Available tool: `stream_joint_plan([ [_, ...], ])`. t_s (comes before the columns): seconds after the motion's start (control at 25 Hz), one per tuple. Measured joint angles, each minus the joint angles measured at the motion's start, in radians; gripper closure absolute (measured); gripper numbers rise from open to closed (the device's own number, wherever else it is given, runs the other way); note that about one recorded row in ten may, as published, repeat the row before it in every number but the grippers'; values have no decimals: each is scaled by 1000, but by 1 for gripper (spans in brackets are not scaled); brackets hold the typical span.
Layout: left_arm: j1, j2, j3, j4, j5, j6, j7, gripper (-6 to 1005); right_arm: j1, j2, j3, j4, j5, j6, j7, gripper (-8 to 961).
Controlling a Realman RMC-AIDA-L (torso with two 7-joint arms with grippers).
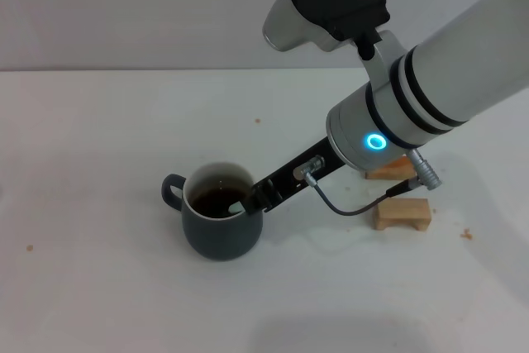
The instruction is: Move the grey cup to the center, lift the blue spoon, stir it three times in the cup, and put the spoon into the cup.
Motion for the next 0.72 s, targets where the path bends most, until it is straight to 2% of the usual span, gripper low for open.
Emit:
stream_joint_plan([
  [0.72,3,-1,0,0,4,1,0,999,7,-2,12,3,-8,-1,-4,795],
])
